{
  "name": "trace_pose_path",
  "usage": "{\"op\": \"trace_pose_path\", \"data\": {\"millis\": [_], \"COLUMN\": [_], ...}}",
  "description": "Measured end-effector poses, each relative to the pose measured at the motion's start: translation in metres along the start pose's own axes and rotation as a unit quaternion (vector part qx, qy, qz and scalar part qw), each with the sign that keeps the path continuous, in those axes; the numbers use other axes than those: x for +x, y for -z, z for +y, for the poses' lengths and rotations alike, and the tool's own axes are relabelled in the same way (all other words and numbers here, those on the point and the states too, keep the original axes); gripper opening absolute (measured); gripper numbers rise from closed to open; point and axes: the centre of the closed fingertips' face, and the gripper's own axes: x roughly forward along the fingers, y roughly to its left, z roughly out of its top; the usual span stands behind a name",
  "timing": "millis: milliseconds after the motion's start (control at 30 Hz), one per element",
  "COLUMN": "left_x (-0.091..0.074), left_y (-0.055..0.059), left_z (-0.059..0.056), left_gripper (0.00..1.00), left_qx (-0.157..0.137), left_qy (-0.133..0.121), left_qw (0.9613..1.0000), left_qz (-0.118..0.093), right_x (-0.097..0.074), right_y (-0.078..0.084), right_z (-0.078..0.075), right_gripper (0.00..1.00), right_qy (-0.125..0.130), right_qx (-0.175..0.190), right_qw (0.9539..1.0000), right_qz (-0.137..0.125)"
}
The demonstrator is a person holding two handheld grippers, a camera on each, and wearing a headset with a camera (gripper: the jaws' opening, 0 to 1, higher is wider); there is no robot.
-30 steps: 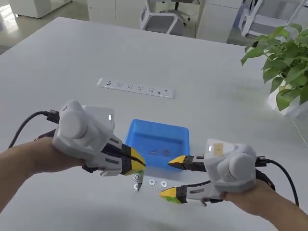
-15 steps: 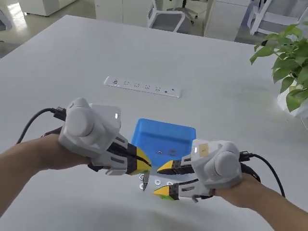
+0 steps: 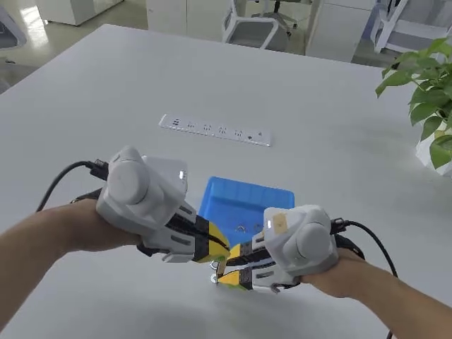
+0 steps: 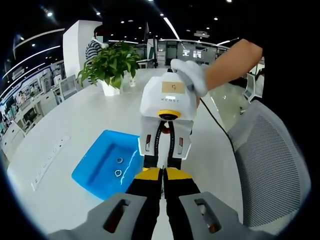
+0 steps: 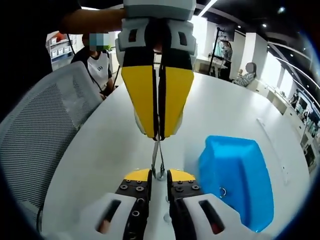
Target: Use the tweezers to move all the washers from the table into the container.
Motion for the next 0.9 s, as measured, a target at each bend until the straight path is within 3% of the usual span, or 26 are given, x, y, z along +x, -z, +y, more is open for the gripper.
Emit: {"op": "trace_pose_path", "data": {"millis": [300,900], "left_x": [-0.0013,-0.0001], "left_y": [0.0018,0.0031], "left_z": [-0.0004,-0.0013], "left_gripper": [0.04,0.05], "left_qx": [-0.004,0.001], "left_qy": [-0.001,-0.002], "left_qw": [1.0000,1.0000], "left_qz": [0.000,0.005], "right_x": [0.0047,0.0045], "right_y": [0.0011,0.0016], "right_z": [0.0029,0.0022], "right_gripper": [0.10,0.07], "right_qy": [-0.014,-0.006], "right_qx": [-0.011,0.007], "right_qw": [0.9998,1.0000], "right_qz": [0.008,-0.001]}}
